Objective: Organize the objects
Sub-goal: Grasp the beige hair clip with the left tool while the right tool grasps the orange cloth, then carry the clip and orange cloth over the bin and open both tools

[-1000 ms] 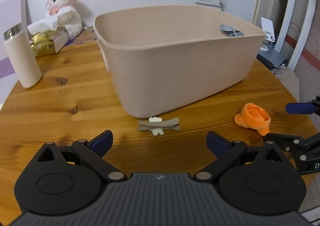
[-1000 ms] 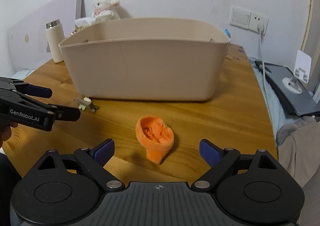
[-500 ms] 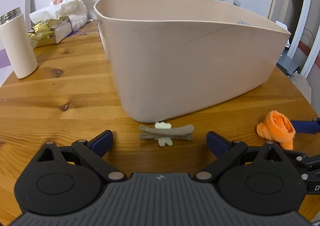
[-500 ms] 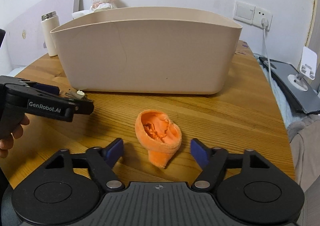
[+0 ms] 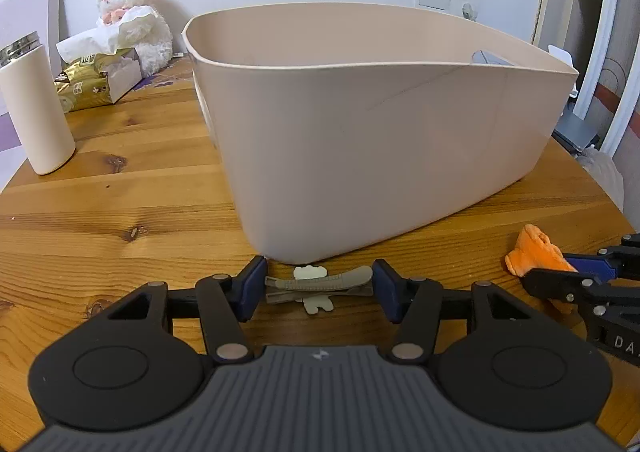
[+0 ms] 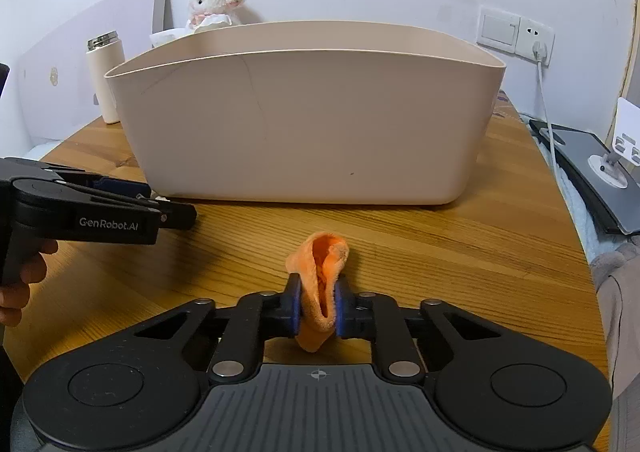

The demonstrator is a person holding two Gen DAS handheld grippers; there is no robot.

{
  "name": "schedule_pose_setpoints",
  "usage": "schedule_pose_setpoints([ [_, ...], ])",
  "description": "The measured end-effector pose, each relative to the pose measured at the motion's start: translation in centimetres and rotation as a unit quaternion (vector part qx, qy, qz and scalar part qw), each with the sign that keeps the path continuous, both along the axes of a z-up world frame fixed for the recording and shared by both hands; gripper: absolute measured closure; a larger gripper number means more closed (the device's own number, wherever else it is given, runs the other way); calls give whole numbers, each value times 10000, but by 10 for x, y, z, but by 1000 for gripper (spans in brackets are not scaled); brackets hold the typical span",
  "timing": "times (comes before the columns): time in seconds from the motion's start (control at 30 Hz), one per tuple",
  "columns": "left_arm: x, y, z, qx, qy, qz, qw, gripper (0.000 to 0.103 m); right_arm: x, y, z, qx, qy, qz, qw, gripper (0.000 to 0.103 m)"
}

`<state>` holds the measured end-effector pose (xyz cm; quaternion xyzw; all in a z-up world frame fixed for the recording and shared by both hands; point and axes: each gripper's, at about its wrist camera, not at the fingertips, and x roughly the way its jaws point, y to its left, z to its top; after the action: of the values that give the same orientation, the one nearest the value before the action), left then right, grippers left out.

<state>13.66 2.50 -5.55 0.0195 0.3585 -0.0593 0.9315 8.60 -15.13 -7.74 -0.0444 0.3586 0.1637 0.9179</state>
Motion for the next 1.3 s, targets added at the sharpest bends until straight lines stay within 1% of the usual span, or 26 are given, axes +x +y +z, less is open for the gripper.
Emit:
schedule_pose_setpoints([
  [0.2, -8, 2, 4, -91, 127, 50, 9999, 44, -10, 1, 8, 4, -104, 45, 9999, 91],
  [0.37, -19, 6, 17, -103, 29, 33, 9999, 44, -21, -1, 26, -1, -335, 44, 9994, 91],
  [0.47, -26, 8, 29, -14, -124, 80, 9999, 44, -25, -2, 38, -75, -498, 20, 9987, 91],
  [0.63, -39, 15, 55, -47, -397, 36, 9992, 44, -32, -10, 58, -61, -732, -44, 9973, 91],
  [0.87, -50, 17, 99, -92, -967, -23, 9953, 44, -27, -13, 92, -26, -1174, -174, 9929, 91],
  [1.0, -43, 14, 120, 55, -1257, -57, 9920, 44, -18, -13, 113, 19, -1439, -257, 9893, 91],
  [1.1, -31, 13, 131, 110, -1348, -42, 9908, 44, -8, -11, 125, 74, -1587, -328, 9868, 91],
  [1.2, -13, 10, 134, 173, -1381, 33, 9903, 44, 6, -8, 133, 187, -1643, -430, 9853, 91],
  [1.3, 5, 6, 132, 330, -1447, 126, 9888, 44, 20, -2, 135, 219, -1635, -487, 9851, 91],
])
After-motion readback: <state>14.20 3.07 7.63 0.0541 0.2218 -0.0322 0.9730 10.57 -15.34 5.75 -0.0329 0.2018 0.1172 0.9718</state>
